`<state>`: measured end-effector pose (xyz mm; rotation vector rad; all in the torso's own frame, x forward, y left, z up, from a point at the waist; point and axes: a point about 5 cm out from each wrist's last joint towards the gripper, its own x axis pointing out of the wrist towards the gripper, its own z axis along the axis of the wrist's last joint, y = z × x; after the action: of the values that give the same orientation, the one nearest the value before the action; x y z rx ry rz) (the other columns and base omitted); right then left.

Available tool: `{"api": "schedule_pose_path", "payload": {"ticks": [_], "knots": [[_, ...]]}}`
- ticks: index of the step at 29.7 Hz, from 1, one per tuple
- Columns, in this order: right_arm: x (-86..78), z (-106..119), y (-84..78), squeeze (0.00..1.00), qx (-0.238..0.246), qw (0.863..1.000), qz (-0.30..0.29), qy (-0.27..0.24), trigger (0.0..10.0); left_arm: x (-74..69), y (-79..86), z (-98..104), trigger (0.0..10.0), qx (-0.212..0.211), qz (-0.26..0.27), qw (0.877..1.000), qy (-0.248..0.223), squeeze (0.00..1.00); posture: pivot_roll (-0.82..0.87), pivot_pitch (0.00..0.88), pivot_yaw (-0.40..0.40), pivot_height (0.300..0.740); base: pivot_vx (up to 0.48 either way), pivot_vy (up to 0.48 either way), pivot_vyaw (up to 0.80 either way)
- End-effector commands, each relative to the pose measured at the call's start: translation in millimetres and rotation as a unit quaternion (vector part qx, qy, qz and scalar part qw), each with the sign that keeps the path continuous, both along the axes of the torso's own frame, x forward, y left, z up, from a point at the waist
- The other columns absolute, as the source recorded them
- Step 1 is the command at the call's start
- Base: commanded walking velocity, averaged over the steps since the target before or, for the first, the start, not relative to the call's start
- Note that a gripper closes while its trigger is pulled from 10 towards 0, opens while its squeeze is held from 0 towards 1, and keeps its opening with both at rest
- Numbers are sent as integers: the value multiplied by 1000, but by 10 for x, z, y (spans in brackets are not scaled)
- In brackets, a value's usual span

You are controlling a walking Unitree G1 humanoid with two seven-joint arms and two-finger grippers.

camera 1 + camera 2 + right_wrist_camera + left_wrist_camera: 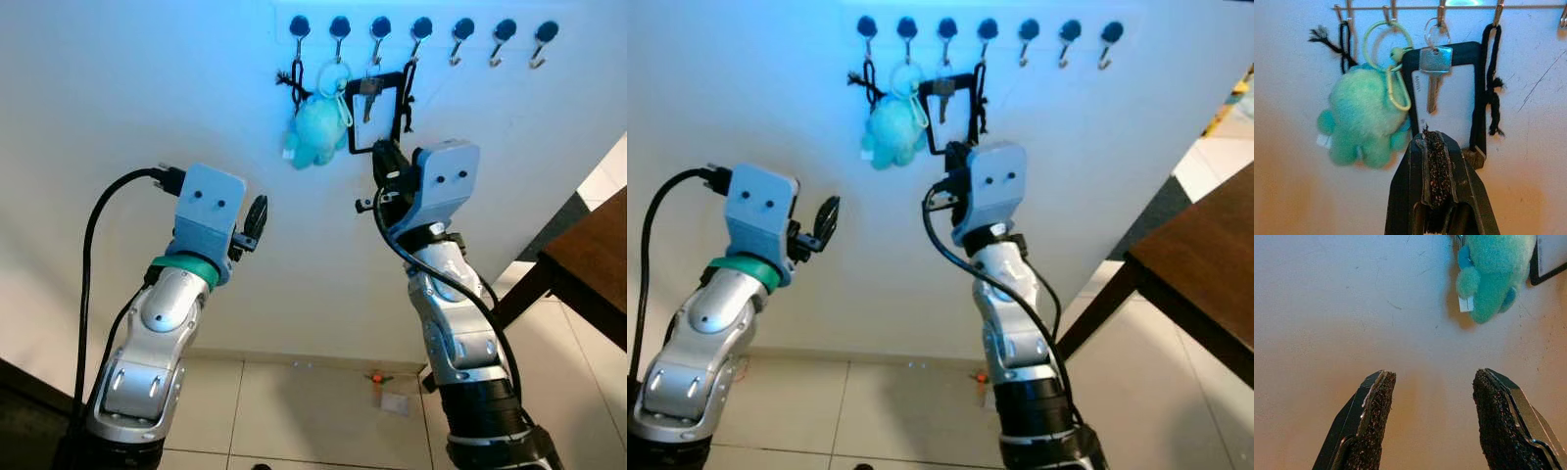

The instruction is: Hang keys on a hook

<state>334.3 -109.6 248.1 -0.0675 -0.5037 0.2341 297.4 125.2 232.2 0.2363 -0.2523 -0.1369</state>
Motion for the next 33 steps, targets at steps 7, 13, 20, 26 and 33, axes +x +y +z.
{"api": "schedule_pose_path", "payload": {"ticks": [7, 13, 20, 26, 33], "knots": [[-4, -60, 15, 0, 2, 1000, 3, 7, 10000, -15, 14, -17, 10000, -1, 3, 1000, 4, 0, -40, 83, 116, 740, -412, 0, 0], [2, -60, -1, 0, 3, 1000, -1, 7, 10000, -12, 20, -3, 10000, -2, 4, 1000, 2, 0, -39, 85, 117, 740, -414, 0, 0], [10, -57, -15, 0, 4, 1000, -5, 8, 10000, -8, 23, 8, 10000, -1, 4, 1000, 0, 0, -37, 89, 119, 740, -415, 0, 0], [13, -64, -18, 0, 5, 1000, -6, 10, 10000, -8, 23, 9, 10000, -1, 4, 1000, 0, 0, -36, 91, 119, 740, -416, 0, 0], [15, -69, -22, 0, 7, 1000, -6, 12, 10000, -6, 23, 0, 10000, -2, 5, 1000, 1, 0, -38, 89, 117, 740, -415, 0, 0]]}}
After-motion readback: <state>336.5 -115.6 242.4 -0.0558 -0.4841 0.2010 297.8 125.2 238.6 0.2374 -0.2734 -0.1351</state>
